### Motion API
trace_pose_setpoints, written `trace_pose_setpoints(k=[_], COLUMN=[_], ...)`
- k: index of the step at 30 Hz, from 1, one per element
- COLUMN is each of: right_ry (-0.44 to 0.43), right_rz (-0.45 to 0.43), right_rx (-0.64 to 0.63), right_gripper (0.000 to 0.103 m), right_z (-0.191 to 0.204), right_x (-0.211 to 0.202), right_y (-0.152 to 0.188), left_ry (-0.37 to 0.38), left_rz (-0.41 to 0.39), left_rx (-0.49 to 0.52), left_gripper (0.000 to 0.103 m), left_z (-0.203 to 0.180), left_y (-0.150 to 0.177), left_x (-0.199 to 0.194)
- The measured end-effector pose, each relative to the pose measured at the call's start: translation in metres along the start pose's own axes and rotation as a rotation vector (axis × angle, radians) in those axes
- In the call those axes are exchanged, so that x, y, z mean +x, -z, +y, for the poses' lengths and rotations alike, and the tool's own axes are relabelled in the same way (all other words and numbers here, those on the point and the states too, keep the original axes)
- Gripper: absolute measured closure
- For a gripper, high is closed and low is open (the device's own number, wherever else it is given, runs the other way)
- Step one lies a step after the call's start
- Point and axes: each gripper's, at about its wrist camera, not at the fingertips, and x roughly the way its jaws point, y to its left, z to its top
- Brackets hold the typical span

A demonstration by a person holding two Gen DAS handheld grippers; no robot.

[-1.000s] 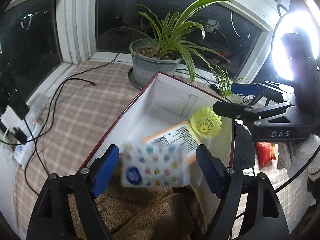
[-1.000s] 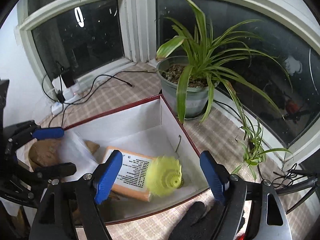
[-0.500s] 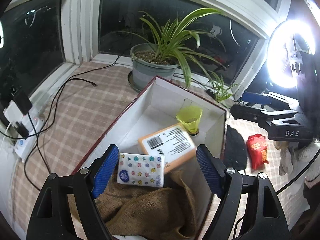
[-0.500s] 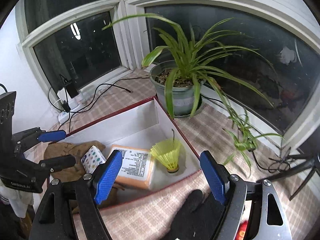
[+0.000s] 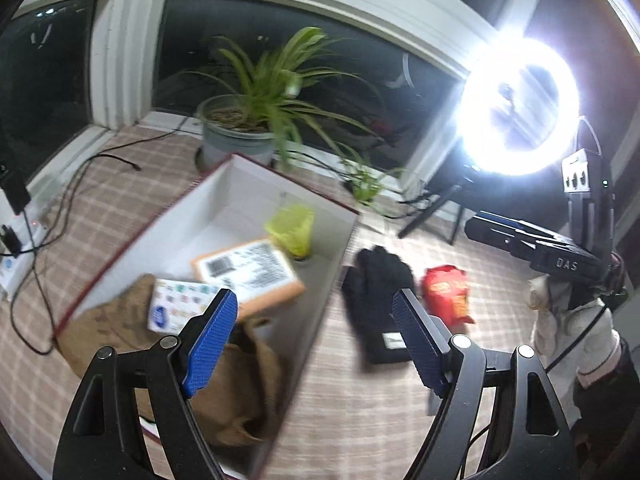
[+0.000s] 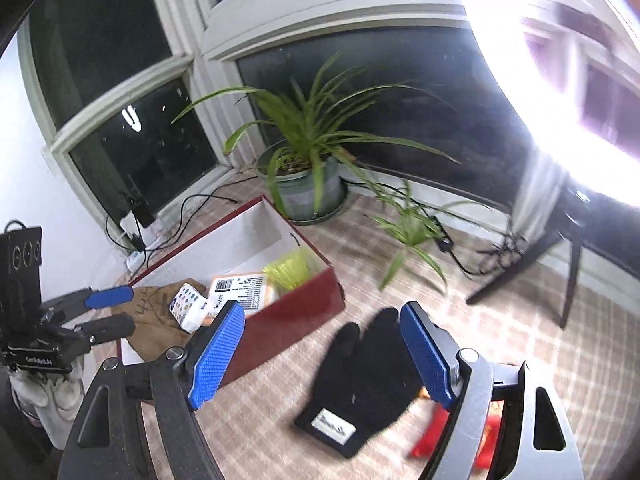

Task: Organize soft objects
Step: 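Move the right tool to the red snack bag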

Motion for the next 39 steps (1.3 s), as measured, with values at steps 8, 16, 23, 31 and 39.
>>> trace_pose_setpoints(k=[8, 16, 23, 31, 39], right_ry=[0.012, 0.072, 0.09, 0.022, -0.047], right_rz=[-0.098, -0.094, -0.028, 0.021, 0.066], right_rx=[0.172, 0.328, 0.424, 0.52, 0.606], right_gripper=[0.026, 0.026, 0.026, 0.026, 0.026], right_z=[-0.056, -0.113, -0.151, -0.182, -0.209], right_x=[-0.046, -0.074, -0.069, -0.045, -0.015], right_y=[0.035, 0.072, 0.102, 0.122, 0.13], left_ry=[0.079, 0.142, 0.199, 0.275, 0.319], left_rz=[0.032, 0.091, 0.124, 0.19, 0.278], left_rx=[0.032, 0.019, 0.048, 0.05, 0.046], left_gripper=[0.023, 0.023, 0.023, 0.023, 0.023], left_z=[-0.045, -0.072, -0.106, -0.136, -0.158], left_y=[0.022, 0.037, 0.041, 0.041, 0.047], left_x=[0.009, 0.036, 0.068, 0.119, 0.176])
